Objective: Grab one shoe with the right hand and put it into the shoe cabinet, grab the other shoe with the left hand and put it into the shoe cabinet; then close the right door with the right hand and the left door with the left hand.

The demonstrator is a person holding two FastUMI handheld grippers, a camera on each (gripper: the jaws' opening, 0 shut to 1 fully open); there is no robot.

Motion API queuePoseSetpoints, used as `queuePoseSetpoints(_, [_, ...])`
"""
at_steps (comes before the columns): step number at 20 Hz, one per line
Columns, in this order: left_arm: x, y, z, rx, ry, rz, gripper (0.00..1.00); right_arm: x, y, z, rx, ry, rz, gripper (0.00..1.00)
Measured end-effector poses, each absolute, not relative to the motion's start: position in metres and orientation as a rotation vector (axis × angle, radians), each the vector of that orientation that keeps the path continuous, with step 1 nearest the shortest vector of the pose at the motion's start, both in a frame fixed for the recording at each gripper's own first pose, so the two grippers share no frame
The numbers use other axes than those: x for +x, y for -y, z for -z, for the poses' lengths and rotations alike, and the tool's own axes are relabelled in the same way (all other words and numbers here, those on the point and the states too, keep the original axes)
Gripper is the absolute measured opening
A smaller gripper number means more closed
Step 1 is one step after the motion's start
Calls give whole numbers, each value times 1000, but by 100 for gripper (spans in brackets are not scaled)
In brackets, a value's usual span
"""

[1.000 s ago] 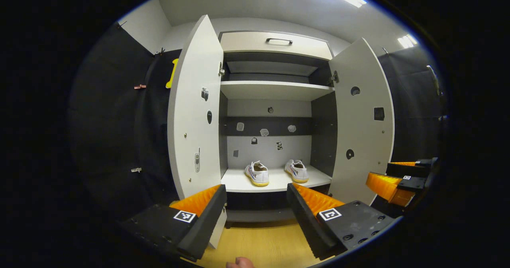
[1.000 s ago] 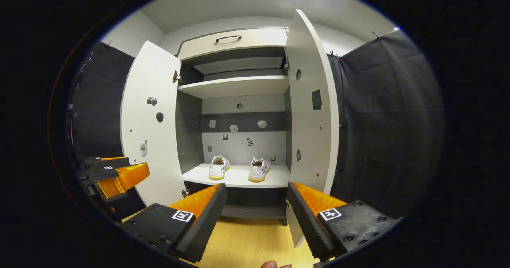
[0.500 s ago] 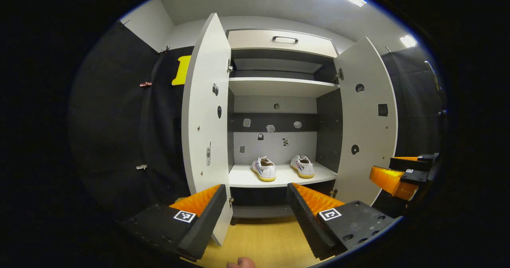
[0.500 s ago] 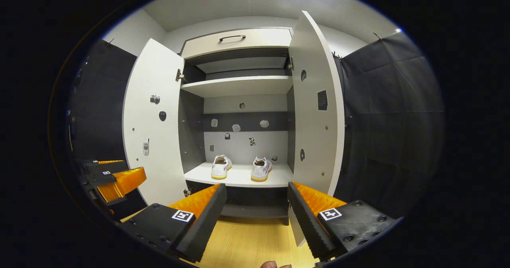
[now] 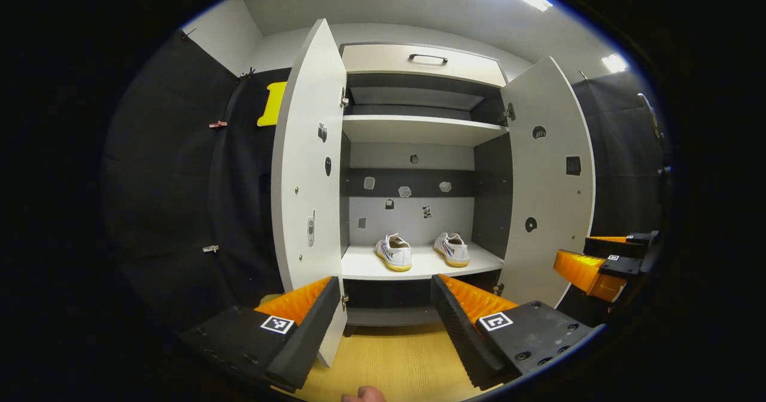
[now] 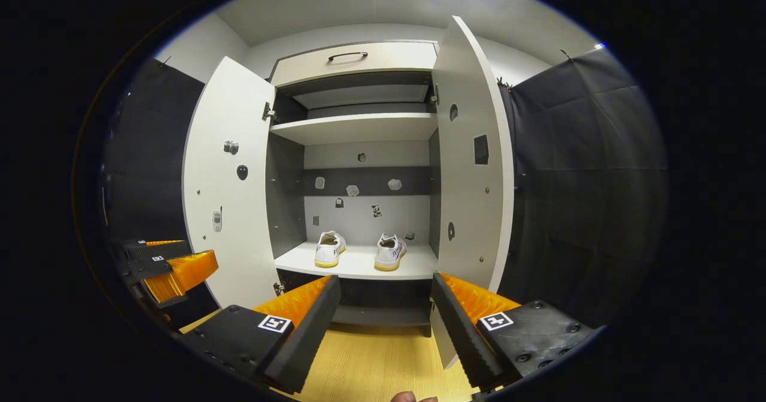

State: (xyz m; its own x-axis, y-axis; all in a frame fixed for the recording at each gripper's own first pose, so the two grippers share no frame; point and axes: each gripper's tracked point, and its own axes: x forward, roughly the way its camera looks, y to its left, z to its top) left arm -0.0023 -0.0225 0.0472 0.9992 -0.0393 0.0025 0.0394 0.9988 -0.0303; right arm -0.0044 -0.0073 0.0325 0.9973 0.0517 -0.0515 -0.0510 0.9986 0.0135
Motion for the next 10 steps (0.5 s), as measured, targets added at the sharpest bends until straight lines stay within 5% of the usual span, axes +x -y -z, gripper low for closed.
queuePoseSetpoints(10, [-9,23,-47,-31,-6,30,96,-5,8,-31,14,-59,-56,98])
